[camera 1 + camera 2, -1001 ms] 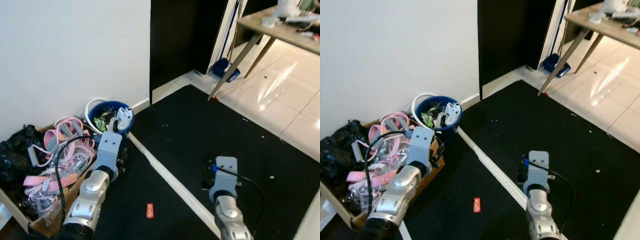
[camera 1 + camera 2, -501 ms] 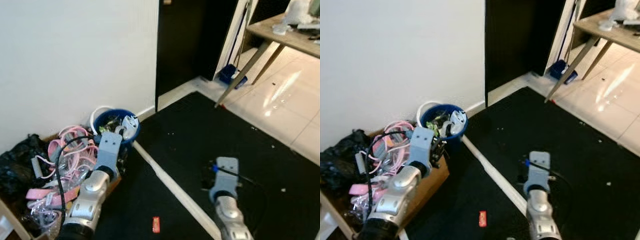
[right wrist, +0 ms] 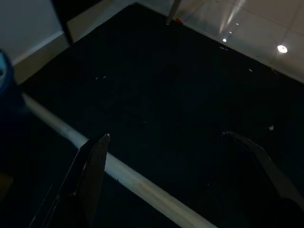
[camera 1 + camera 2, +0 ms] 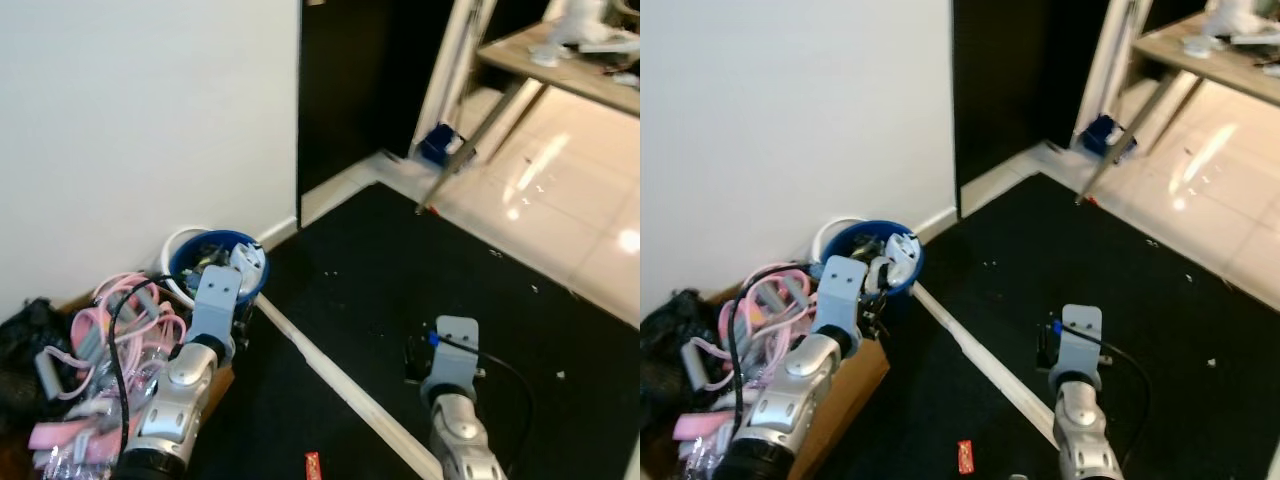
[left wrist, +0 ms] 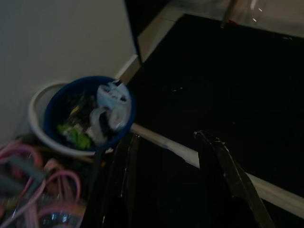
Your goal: Picking trash to rubbish bin
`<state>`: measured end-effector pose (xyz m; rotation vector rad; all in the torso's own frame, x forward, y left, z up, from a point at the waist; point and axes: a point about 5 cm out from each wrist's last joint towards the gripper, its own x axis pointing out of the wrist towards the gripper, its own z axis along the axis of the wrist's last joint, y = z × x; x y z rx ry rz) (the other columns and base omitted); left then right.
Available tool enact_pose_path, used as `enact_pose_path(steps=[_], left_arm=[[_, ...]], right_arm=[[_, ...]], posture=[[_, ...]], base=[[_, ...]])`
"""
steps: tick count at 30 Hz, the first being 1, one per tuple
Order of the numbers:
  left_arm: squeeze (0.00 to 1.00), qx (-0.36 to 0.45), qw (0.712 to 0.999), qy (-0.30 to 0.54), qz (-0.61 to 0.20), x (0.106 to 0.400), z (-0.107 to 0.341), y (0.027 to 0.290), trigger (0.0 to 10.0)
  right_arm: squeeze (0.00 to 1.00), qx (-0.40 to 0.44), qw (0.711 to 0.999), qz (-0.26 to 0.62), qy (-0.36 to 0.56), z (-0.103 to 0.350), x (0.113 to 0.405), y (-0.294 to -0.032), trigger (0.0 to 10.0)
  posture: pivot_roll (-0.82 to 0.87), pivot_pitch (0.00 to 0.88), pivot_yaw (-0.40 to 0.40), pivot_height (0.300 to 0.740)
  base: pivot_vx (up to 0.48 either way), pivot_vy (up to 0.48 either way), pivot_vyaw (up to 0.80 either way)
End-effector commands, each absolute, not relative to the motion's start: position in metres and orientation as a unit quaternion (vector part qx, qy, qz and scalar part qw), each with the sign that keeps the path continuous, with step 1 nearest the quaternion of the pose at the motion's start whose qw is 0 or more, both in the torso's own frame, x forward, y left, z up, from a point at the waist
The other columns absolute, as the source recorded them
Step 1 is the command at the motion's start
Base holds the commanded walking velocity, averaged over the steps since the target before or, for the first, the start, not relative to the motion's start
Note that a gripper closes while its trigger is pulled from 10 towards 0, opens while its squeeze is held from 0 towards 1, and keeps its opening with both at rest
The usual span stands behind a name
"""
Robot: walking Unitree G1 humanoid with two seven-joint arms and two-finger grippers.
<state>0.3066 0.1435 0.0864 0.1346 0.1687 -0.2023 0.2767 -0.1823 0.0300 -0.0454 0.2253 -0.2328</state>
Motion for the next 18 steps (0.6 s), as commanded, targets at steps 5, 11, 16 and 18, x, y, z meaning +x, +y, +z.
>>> enact_pose_path(steps=[5, 11, 16, 18], left_arm=[[0.0, 0.068, 0.988, 0.093, -0.105, 0.3043, 0.082, 0.1442, 10.0], [0.0, 0.07, 0.988, 0.092, -0.105, 0.3046, 0.0826, 0.1449, 10.0], [0.0, 0.07, 0.988, 0.092, -0.106, 0.3046, 0.0826, 0.1453, 10.0], [0.0, 0.07, 0.988, 0.092, -0.106, 0.3046, 0.0827, 0.1452, 10.0]], right_arm=[[0.0, -0.021, 0.985, -0.12, 0.122, 0.0258, 0.2729, -0.1851, 10.0], [0.0, -0.021, 0.986, -0.116, 0.12, 0.0259, 0.2747, -0.1846, 10.0], [0.0, -0.022, 0.986, -0.114, 0.12, 0.0257, 0.2745, -0.1837, 10.0], [0.0, -0.022, 0.986, -0.112, 0.12, 0.0257, 0.2744, -0.1832, 10.0]], posture=[[-0.01, 0.131, 0.064, 0.74], [-0.01, 0.12, 0.063, 0.74], [-0.01, 0.116, 0.063, 0.74], [-0.01, 0.115, 0.062, 0.74]], base=[[0.313, 0.0, -0.8], [0.319, 0.0, -0.5], [0.32, 0.0, 0.0], [0.321, 0.0, 0.0]])
